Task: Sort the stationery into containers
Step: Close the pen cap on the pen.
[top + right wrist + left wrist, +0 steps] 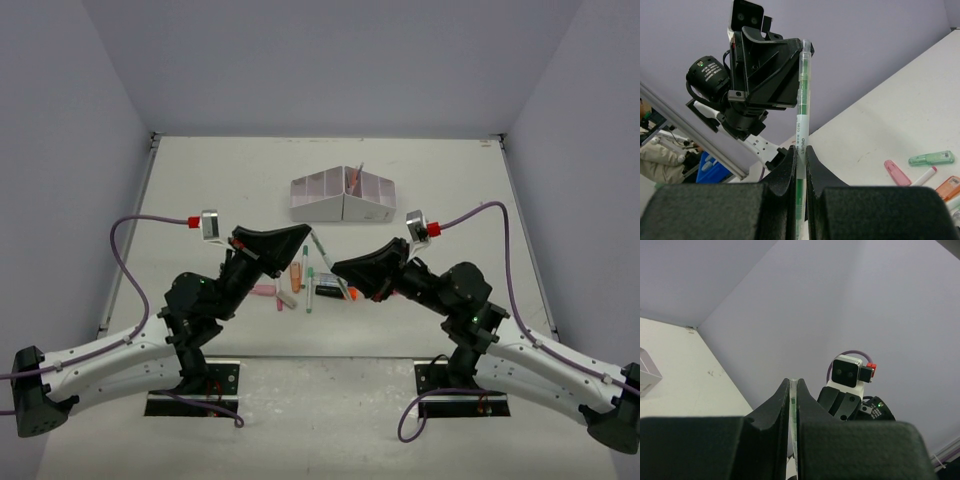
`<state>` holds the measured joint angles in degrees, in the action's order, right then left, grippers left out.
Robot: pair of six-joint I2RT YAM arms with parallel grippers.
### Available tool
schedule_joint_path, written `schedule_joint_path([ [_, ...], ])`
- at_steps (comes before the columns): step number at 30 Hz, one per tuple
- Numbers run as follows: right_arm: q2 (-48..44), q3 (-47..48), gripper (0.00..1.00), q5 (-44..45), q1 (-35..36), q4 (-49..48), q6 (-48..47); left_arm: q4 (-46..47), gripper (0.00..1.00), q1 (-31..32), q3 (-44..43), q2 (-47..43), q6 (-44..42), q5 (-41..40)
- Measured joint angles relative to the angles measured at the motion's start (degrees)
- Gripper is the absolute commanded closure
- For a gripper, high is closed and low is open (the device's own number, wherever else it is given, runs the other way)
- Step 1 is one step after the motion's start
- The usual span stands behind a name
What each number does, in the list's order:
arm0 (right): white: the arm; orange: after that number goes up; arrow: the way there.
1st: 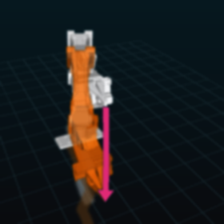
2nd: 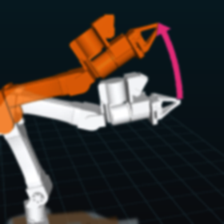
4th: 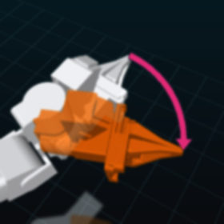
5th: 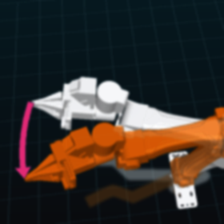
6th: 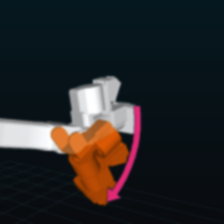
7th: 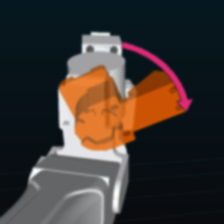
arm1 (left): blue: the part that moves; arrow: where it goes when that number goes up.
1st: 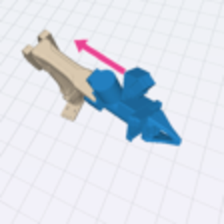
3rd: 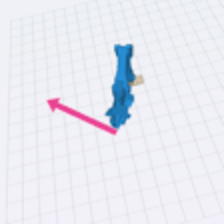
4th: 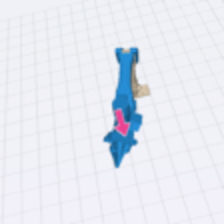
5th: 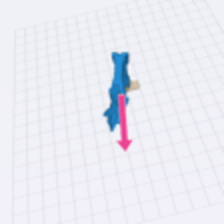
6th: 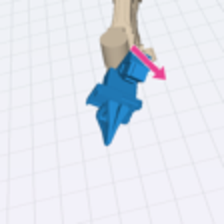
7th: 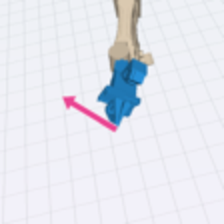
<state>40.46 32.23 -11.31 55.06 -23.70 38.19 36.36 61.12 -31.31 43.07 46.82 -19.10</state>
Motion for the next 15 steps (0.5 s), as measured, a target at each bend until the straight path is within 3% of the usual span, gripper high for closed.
schedule_joint_path([
  [12, 2.4, -0.9, 1.0, 1.6, 0.2, -4.4, 0.8, 1.8, 1.0, 0.0, 0.2, 1.9, 2.3, -1.1],
  [13, 2.4, -0.9, 1.0, 1.6, 0.2, -4.6, 0.8, 2.0, 0.98, 0.0, 0.2, 2.0, 2.4, -1.1],
  [15, 2.4, -0.9, 1.0, 1.6, 0.2, -4.7, 0.7, 2.4, 0.86, 0.0, 0.2, 2.2, 2.6, -1.1],
])
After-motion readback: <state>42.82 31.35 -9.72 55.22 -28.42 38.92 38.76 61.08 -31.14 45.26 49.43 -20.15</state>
